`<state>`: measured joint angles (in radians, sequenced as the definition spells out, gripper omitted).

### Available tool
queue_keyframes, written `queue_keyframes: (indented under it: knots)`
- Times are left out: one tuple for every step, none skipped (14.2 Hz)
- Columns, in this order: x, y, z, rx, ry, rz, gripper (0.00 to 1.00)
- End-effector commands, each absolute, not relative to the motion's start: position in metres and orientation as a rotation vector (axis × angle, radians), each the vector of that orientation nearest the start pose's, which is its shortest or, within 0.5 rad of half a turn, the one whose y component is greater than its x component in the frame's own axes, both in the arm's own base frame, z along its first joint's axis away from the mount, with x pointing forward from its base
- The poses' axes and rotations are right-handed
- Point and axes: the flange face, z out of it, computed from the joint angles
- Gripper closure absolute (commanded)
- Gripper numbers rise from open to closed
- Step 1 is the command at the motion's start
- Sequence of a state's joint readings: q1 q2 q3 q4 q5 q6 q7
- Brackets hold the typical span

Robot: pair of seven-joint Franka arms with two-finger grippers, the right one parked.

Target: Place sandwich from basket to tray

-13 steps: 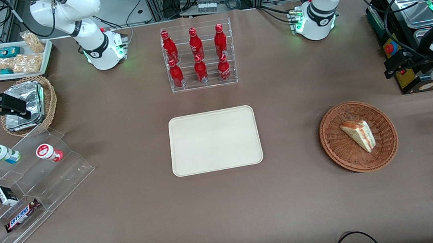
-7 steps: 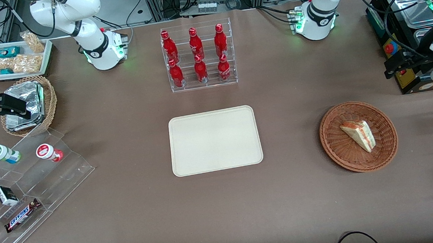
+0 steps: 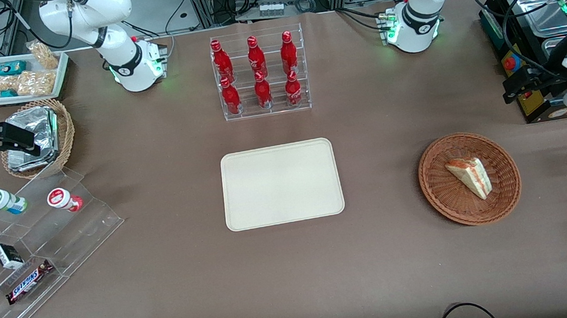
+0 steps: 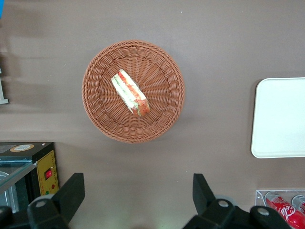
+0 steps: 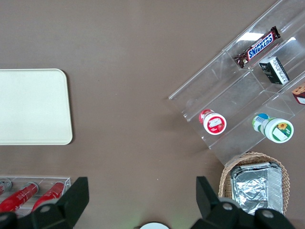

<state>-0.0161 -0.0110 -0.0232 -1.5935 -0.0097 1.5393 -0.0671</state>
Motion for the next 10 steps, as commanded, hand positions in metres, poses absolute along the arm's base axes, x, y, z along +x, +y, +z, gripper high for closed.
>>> queue_keyframes:
  knots:
    - [0.547, -0.022, 0.619, -3.149, -0.034, 0.061, 0.0]
    - [0.547, -0.023, 0.617, -3.149, -0.031, 0.068, 0.0]
    - [0.548, -0.023, 0.618, -3.149, -0.031, 0.064, 0.0]
    - [0.547, -0.021, 0.618, -3.149, -0.036, 0.064, 0.0]
    - [0.548, -0.022, 0.615, -3.147, -0.034, 0.073, 0.0]
    - [0.548, -0.022, 0.612, -3.145, -0.034, 0.082, 0.0]
    - [0.549, -0.021, 0.604, -3.144, -0.039, 0.106, 0.0]
    - [0.551, -0.019, 0.596, -3.142, -0.043, 0.13, 0.0]
    - [0.555, -0.018, 0.583, -3.14, -0.048, 0.169, 0.0]
    - [0.56, -0.018, 0.569, -3.137, -0.049, 0.202, 0.0]
